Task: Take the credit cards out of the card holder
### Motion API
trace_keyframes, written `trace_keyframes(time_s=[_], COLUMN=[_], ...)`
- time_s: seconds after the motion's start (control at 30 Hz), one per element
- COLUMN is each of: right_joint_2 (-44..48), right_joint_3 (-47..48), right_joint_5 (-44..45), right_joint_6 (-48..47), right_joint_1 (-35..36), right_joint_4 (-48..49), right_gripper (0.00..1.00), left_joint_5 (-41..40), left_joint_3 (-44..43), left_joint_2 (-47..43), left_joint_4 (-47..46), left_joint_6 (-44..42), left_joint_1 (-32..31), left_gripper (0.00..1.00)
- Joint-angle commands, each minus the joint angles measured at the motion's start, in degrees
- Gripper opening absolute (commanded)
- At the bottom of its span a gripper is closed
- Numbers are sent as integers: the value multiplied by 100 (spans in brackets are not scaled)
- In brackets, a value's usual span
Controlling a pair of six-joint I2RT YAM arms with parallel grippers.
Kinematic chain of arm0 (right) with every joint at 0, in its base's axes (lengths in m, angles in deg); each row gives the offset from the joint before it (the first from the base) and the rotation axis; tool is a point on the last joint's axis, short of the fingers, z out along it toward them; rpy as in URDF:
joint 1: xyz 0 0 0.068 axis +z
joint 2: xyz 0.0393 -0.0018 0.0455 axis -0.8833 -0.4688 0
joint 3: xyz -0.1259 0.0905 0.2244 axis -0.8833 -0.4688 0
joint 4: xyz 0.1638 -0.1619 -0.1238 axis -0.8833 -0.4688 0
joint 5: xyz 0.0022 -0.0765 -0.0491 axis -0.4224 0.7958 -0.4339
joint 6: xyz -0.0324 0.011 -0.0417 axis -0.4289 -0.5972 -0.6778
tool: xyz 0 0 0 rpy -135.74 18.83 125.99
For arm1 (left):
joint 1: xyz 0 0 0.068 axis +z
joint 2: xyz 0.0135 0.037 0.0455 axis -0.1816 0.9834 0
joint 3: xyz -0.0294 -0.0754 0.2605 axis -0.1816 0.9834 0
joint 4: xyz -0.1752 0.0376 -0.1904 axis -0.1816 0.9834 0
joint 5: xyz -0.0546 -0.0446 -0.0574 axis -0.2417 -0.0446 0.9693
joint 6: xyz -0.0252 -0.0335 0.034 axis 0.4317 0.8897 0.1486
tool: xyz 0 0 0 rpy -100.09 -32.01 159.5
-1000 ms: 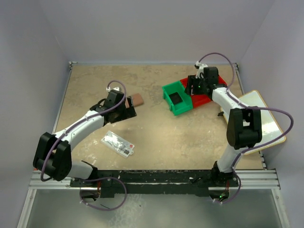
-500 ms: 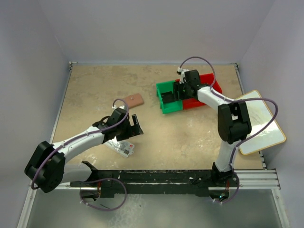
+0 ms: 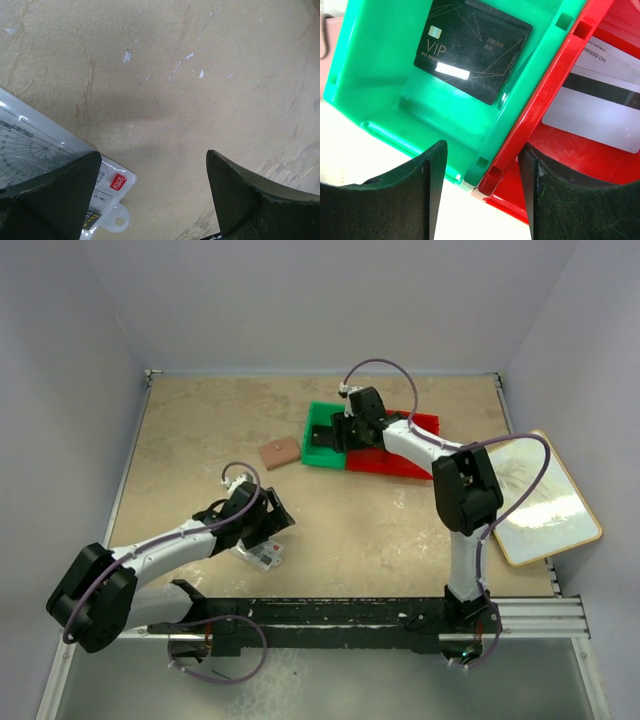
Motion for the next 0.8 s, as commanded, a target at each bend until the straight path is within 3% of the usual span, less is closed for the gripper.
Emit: trace_keyframes(time_s=[0.0,0.27,0.4,0.57,0.77], right_joint_2=[-15,-317,-388,-169,205], right_joint_3=[442,855,1075,1088,948], right_joint_5=[101,247,437,592,547], right_joint_6=[176,33,-125,-185,-164], right_joint_1=[236,615,729,753,756], right_joint_4=[-41,-207,-405,-513,-640], right_gripper=[61,61,61,62,65], left_joint_5=[-910,-1083,-1515,-1305,-1166], left_joint_3=[337,452,143,8,-894], left_joint_2=[71,-464,-415,-197,356], left_joint_4=[521,891,1238,953,1007], left_joint_6=[237,-270,-556,-988,-1451], left_joint_1=[244,1722,2102,3249,3576], left_gripper=[85,83,84,84,84])
